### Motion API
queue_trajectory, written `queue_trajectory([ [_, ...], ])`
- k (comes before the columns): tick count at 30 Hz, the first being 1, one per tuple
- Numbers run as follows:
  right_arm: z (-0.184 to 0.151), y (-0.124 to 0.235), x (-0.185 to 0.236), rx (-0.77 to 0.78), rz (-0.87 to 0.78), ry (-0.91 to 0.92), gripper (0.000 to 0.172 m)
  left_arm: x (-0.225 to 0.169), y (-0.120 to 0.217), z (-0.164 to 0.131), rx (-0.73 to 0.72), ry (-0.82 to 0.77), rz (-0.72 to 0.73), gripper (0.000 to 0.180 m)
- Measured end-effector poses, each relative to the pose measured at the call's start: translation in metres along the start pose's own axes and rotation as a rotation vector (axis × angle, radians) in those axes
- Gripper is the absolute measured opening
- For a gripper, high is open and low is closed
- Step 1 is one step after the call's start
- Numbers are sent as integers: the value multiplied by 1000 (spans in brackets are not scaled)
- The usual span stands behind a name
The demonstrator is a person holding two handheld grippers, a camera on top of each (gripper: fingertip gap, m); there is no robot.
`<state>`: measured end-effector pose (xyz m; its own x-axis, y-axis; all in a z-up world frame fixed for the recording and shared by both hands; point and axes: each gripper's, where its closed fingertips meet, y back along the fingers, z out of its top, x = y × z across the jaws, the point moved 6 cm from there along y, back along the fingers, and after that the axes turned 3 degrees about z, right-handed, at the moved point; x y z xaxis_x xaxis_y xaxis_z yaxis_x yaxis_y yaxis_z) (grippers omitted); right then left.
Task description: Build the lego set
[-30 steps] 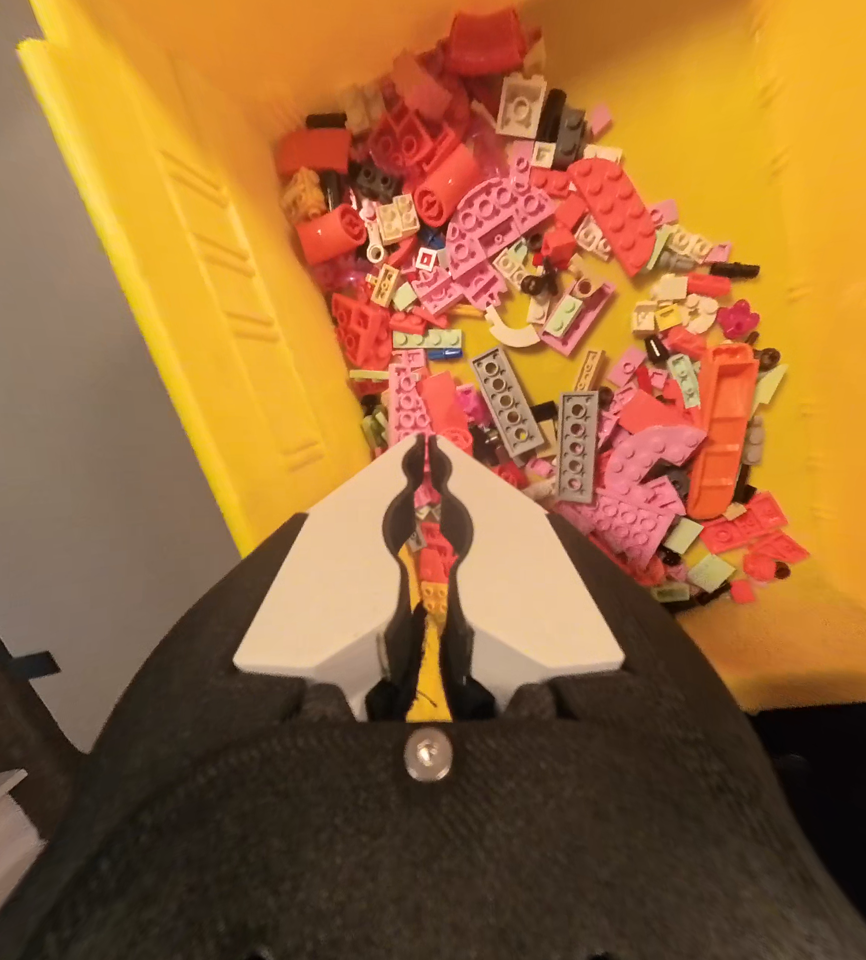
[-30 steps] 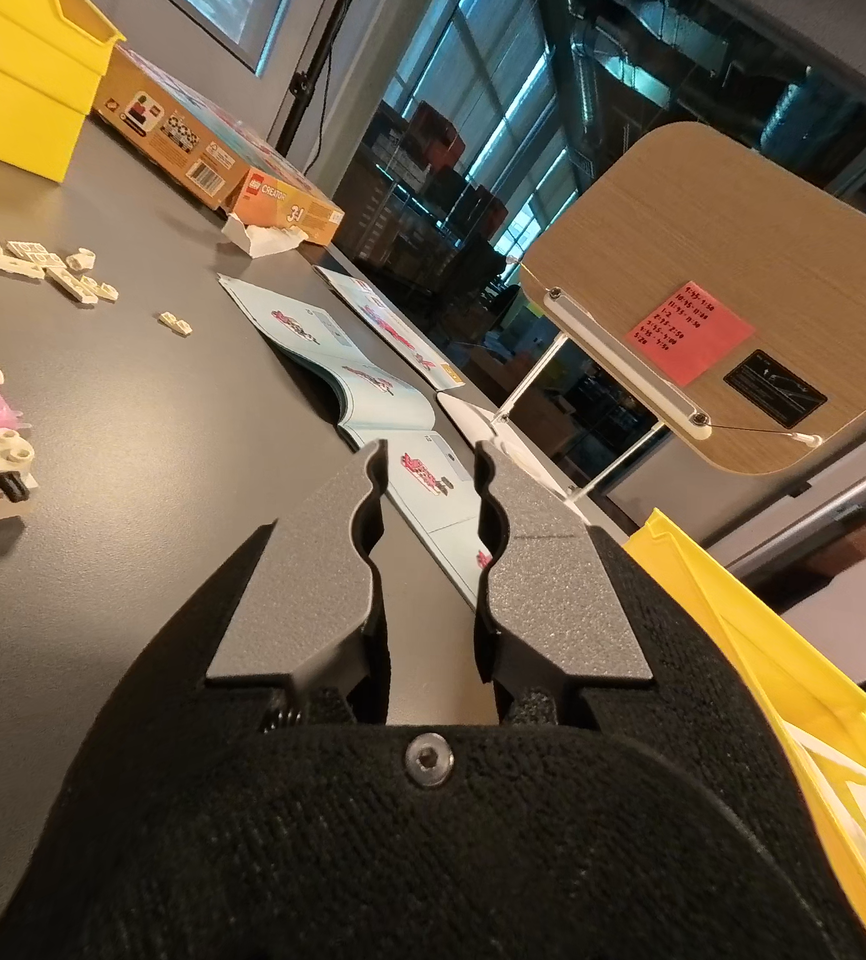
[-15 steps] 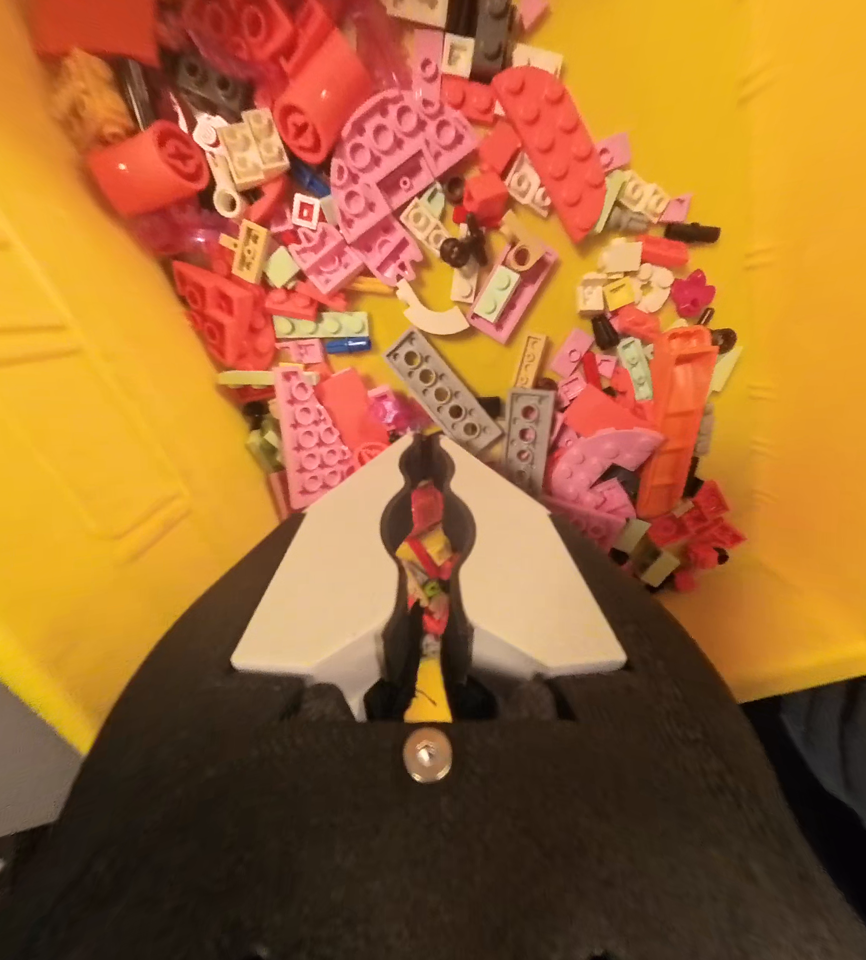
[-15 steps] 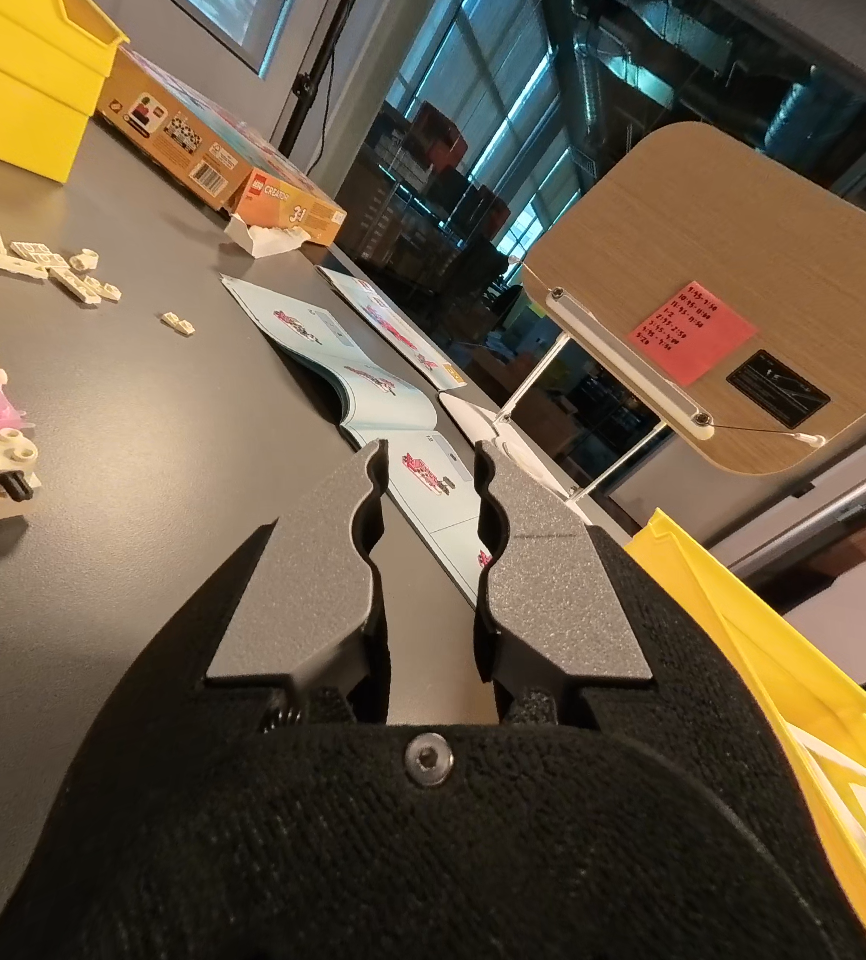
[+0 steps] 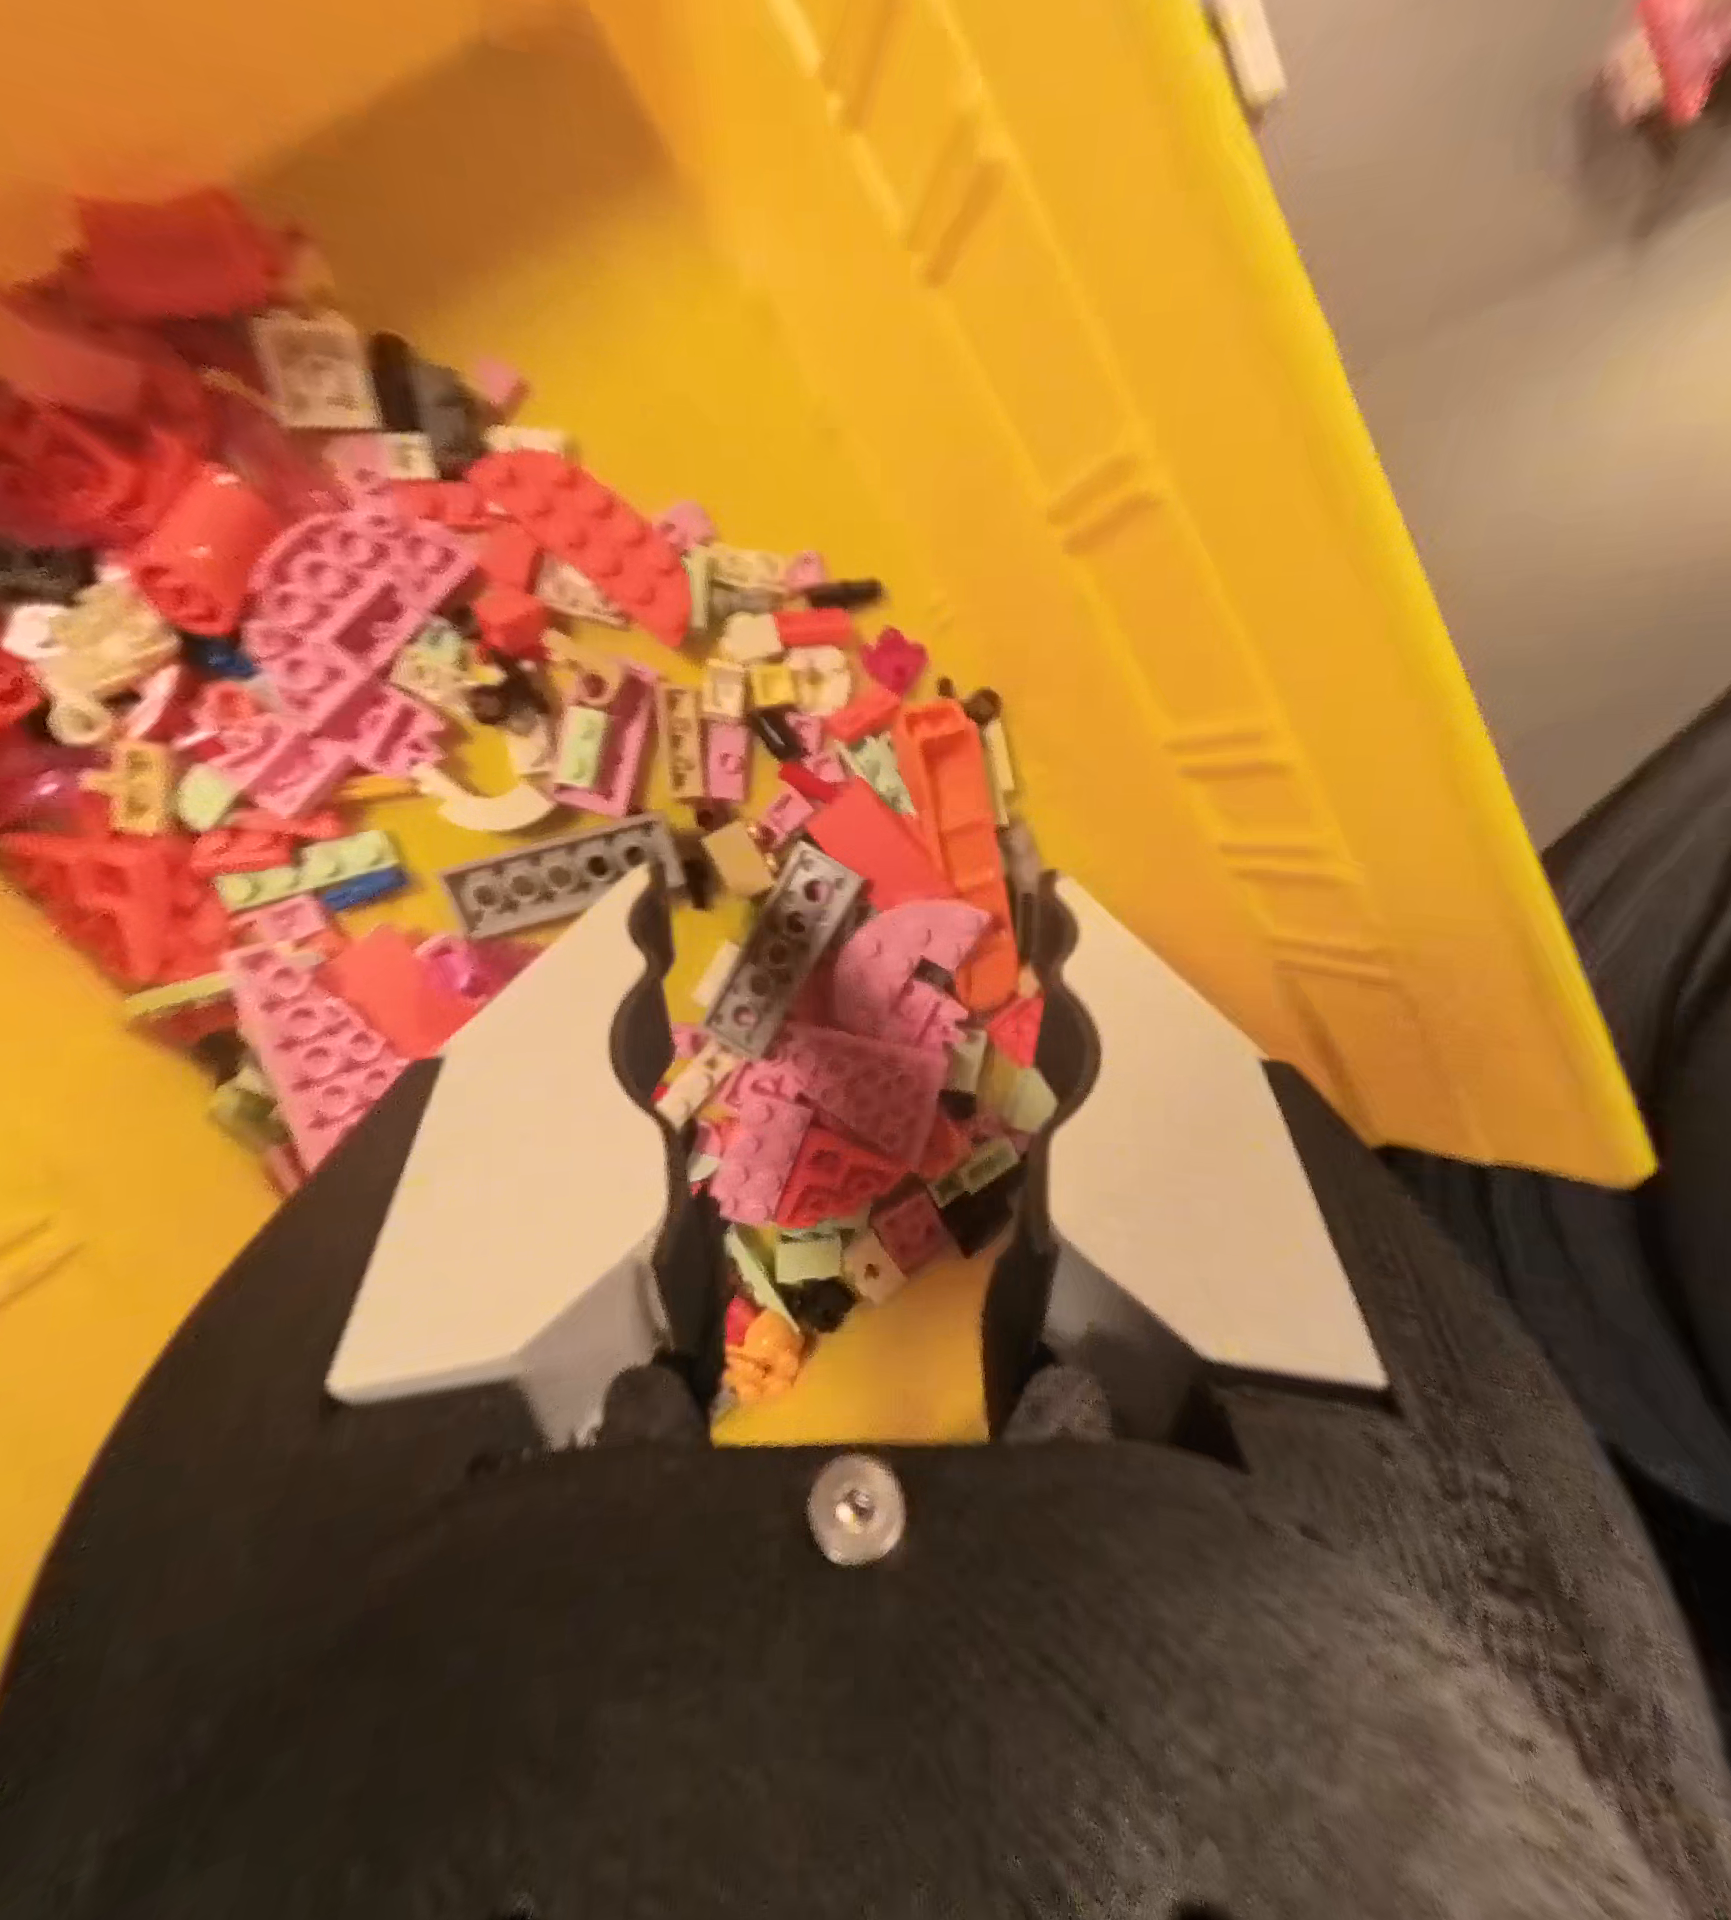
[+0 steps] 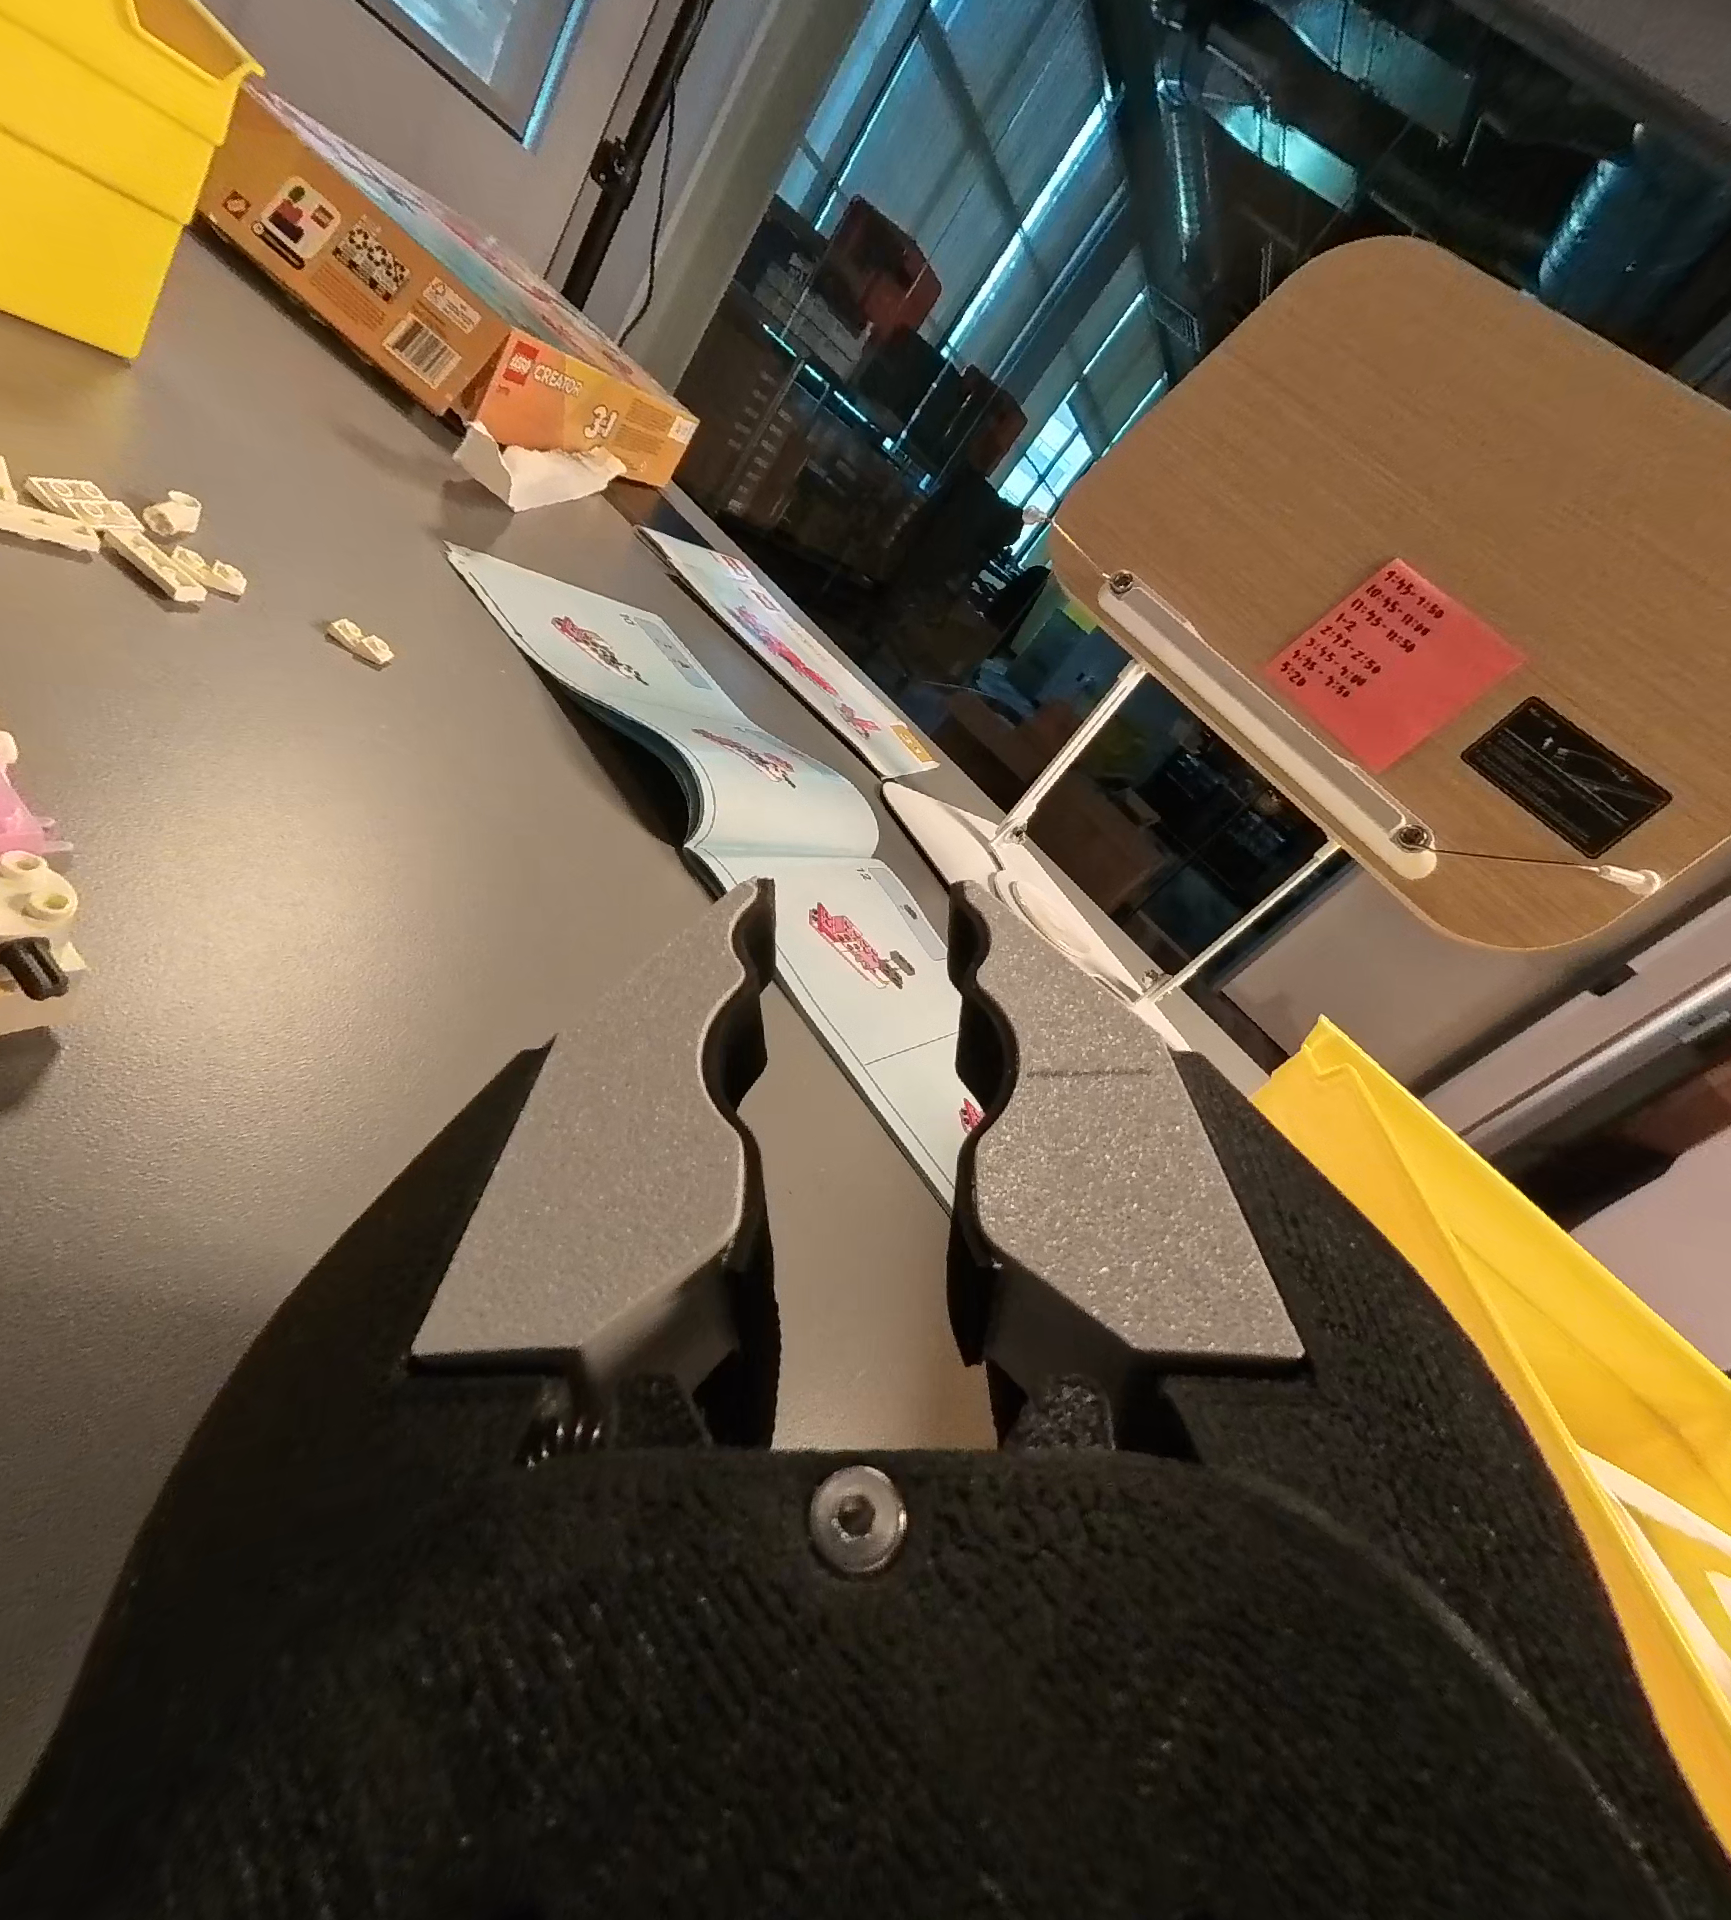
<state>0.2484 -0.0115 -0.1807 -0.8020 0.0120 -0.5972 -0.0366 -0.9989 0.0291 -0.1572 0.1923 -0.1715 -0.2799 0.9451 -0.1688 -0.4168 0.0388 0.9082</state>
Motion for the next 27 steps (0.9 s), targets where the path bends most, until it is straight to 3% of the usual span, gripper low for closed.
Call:
queue_trajectory([
  [3,0,0,0,1,0,-1,31,-14,-8,-3,2,-212,-20,59],
  [7,-1,0,0,4,2,1,31,-17,-17,-5,20,-288,-18,58],
  [11,-1,0,0,5,1,0,31,-3,-24,-6,57,-289,80,42],
  [14,-1,0,0,5,2,0,31,21,-19,-2,37,-296,291,22],
  [19,-1,0,0,6,3,2,31,26,-19,-2,20,-236,287,16],
  [23,0,0,0,5,4,2,31,38,-16,-6,53,-208,380,15],
  [27,0,0,0,4,4,2,31,33,-14,-6,11,-188,326,18],
])
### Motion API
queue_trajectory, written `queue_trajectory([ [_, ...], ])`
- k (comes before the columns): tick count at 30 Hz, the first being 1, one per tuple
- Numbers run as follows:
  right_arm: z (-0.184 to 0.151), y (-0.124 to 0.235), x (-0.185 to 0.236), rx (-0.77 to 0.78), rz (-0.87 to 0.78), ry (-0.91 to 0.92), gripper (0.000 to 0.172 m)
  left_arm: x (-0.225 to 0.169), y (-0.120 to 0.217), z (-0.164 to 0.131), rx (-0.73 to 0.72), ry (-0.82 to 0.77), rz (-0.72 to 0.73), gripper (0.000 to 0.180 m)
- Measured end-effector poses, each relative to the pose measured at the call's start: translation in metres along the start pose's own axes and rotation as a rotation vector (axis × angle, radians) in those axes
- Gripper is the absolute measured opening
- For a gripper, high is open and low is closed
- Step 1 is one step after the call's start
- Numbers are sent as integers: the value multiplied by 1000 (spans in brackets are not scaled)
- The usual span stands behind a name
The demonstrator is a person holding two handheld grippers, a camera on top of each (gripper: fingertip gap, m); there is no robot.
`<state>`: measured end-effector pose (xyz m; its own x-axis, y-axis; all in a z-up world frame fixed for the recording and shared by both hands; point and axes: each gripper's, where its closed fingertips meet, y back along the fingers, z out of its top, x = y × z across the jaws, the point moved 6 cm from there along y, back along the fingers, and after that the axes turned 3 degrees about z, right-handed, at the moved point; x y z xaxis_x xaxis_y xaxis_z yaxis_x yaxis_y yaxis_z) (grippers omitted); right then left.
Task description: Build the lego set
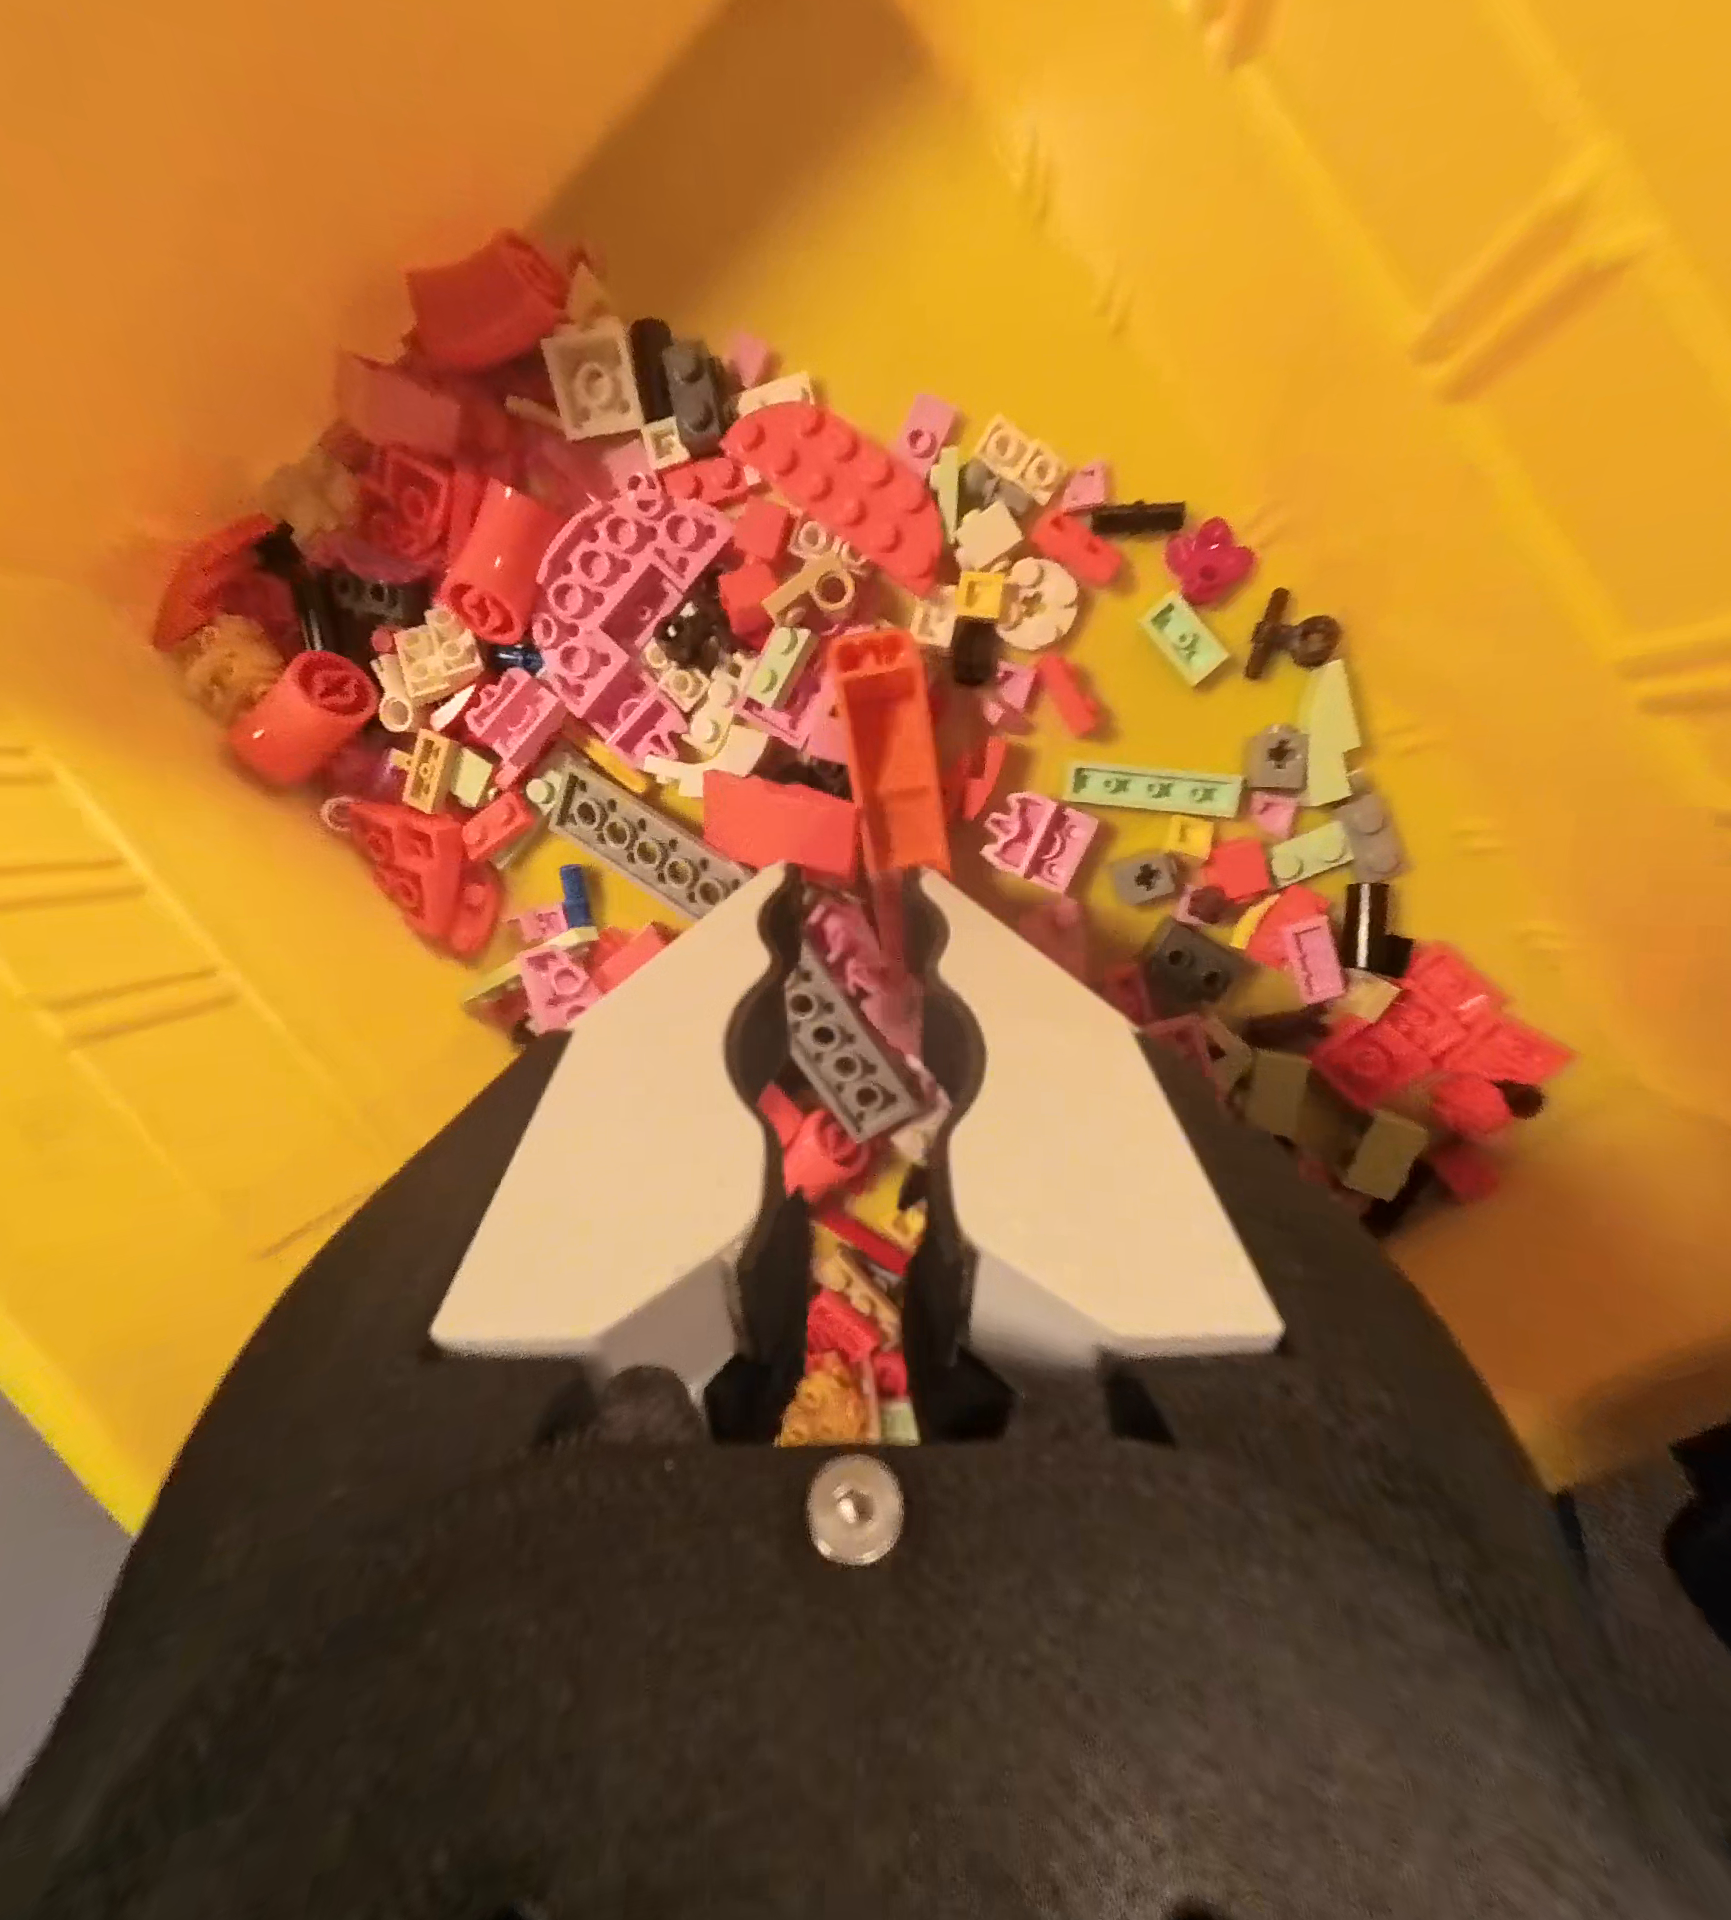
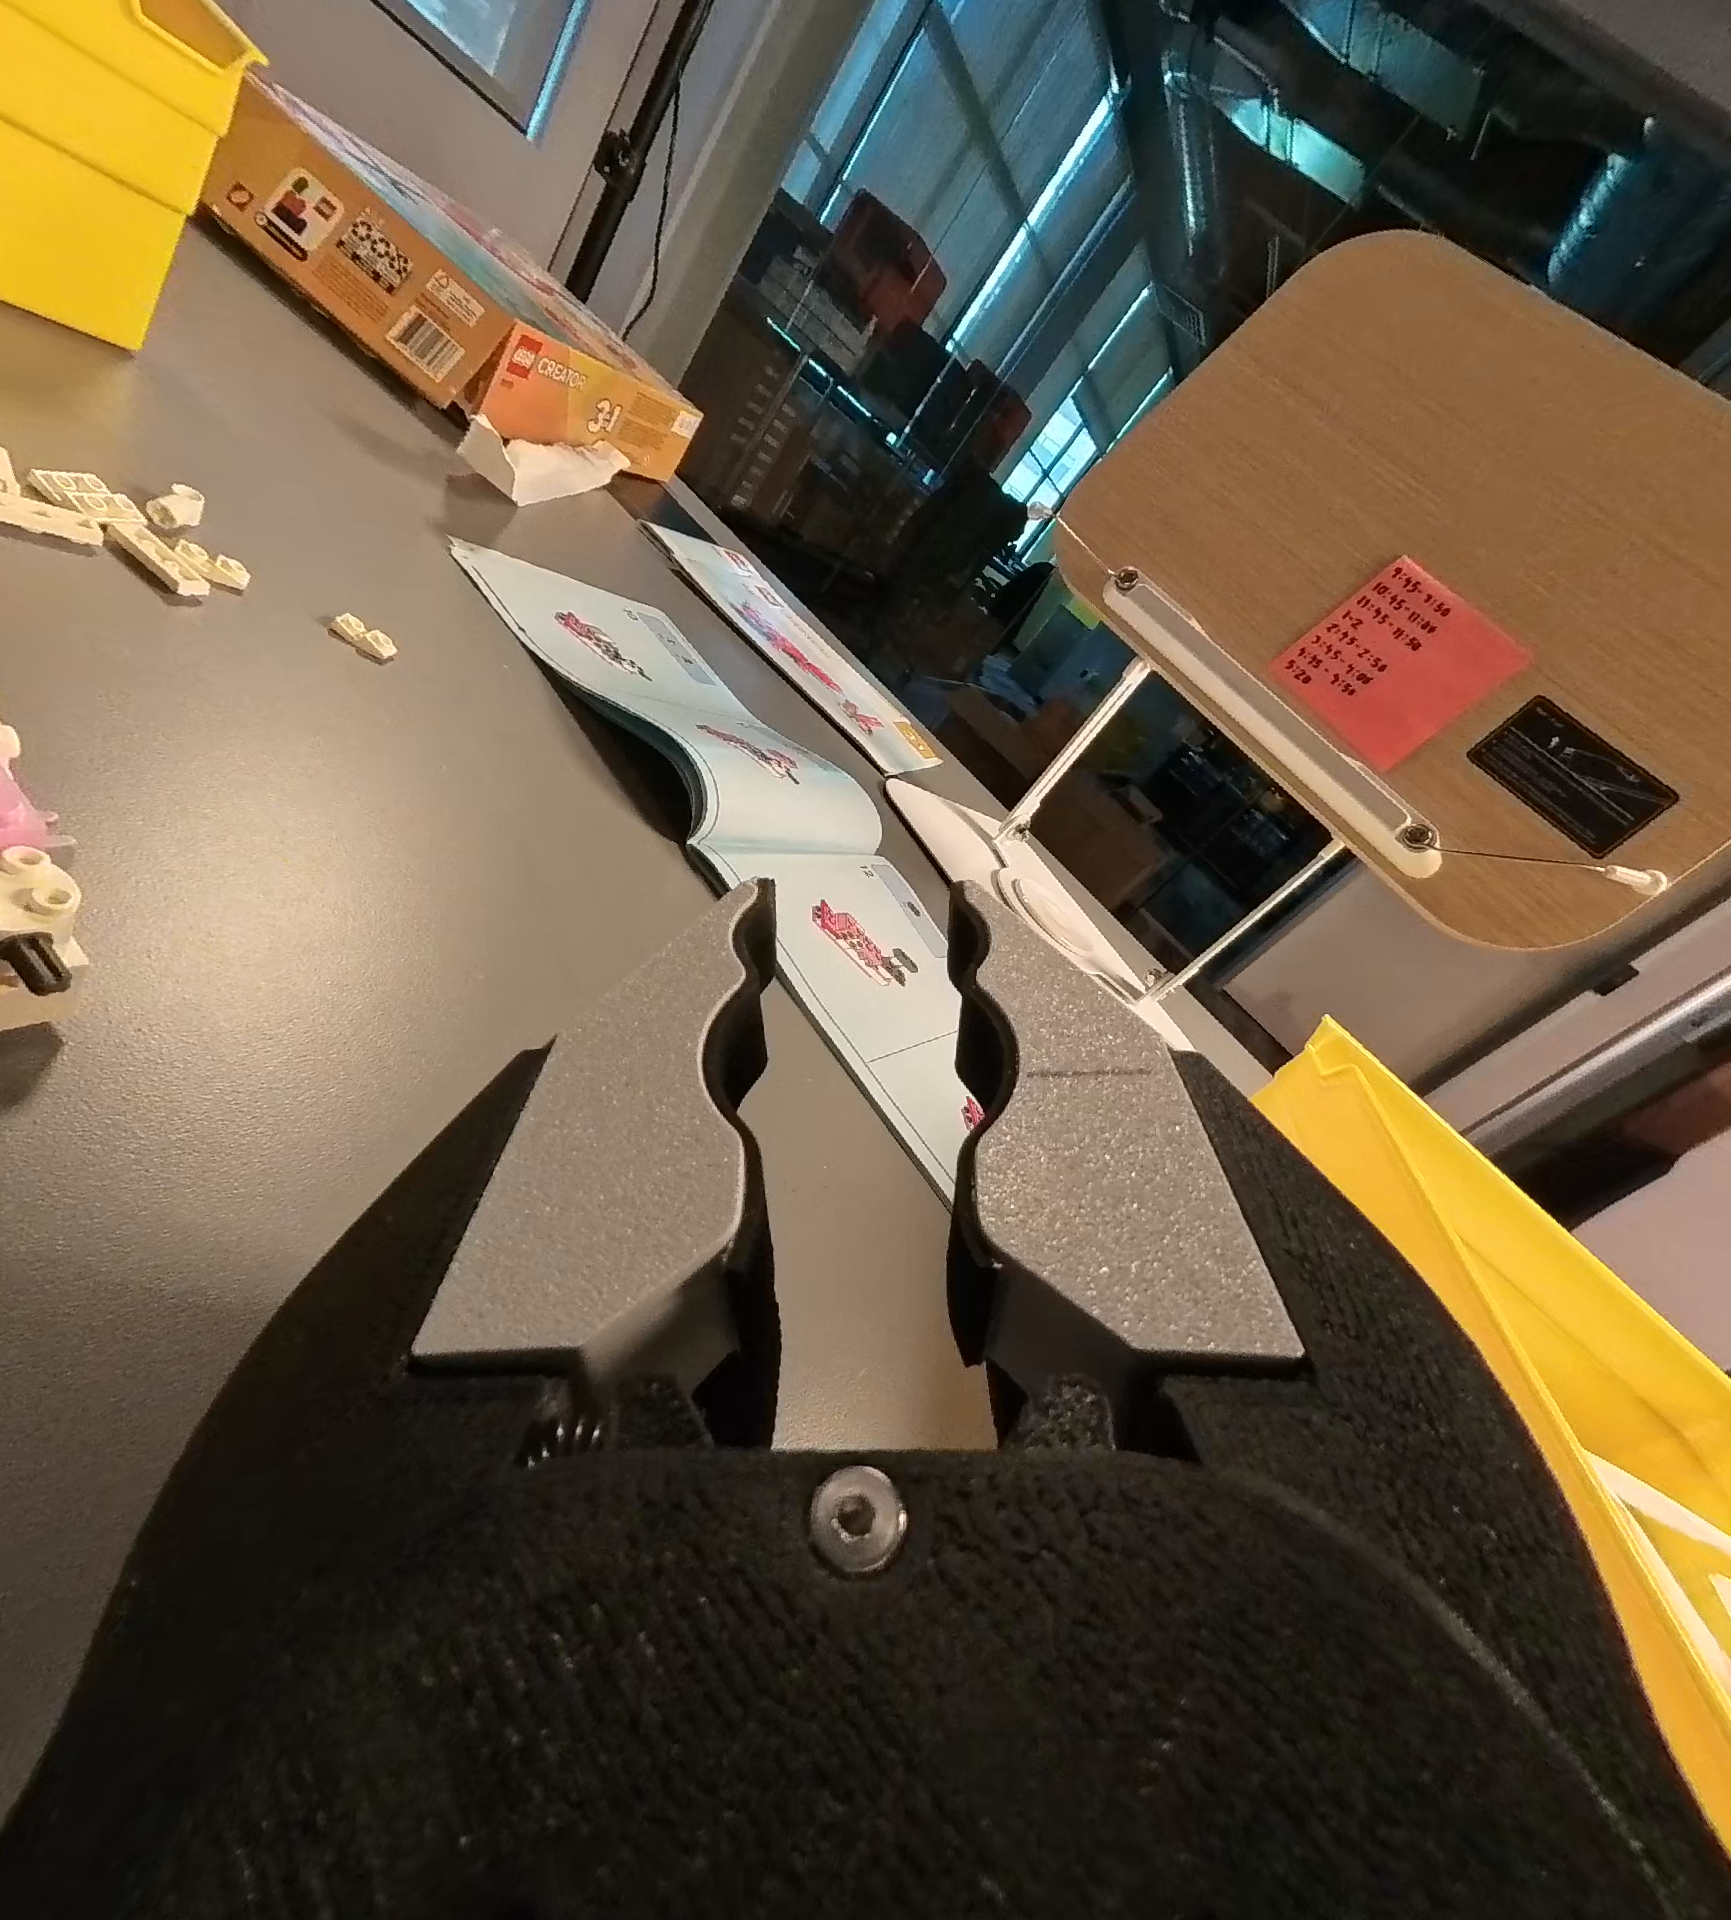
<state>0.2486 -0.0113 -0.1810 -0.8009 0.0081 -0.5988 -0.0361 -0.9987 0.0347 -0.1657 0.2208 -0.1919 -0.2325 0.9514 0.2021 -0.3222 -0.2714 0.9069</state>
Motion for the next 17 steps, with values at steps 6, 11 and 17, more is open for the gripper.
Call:
queue_trajectory([
  [6,0,0,0,2,0,2,31,-2,10,0,-68,44,-46,24],
  [11,0,0,0,2,-1,2,31,-19,32,18,-273,109,-223,23],
  [17,0,0,0,-6,3,-16,31,-27,45,20,-339,101,-220,23],
])
